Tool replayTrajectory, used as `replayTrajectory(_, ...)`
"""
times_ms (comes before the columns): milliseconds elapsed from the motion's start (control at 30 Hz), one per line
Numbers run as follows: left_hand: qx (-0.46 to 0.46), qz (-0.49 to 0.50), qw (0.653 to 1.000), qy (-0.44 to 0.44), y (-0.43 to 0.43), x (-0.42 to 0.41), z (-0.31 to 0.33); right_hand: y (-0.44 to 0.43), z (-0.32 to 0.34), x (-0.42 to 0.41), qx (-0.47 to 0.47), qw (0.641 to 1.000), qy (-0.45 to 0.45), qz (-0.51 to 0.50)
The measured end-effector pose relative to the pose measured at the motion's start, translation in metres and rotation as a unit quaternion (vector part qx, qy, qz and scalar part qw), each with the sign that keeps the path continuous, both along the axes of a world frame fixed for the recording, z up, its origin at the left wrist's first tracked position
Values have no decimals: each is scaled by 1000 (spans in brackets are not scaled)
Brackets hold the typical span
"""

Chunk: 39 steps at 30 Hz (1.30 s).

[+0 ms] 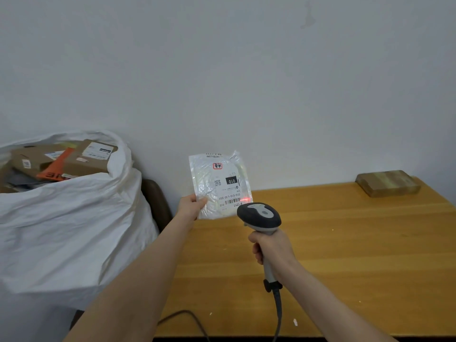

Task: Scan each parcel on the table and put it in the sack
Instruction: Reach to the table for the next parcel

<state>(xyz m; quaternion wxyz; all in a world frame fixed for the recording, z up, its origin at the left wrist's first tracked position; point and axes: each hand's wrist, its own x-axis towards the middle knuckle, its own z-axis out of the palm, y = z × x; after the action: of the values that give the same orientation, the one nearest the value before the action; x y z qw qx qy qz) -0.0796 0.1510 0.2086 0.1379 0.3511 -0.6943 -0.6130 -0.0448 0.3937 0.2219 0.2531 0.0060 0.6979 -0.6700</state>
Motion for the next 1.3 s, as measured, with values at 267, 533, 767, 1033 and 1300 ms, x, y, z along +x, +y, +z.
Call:
replayTrajectory(267, -19, 42, 999, 17, -32, 29, 13, -36, 8, -2, -55, 996, 37, 60)
replayTrajectory(533, -65, 140, 983, 99, -93, 83, 71, -143, 48, -27, -82, 987, 80, 113)
replayTrajectory(767, -134, 203, 960, 137, -203, 120, 126, -291, 108, -19, -130, 975, 111, 143)
replayTrajectory(1033, -265, 273, 919, 100, -387, 142, 183, -452, 137, -12, -111, 979, 113, 125)
replayTrajectory(1300, -294, 293, 910, 2, -480, 134, 163, -524, 128, -26, -89, 990, 82, 77)
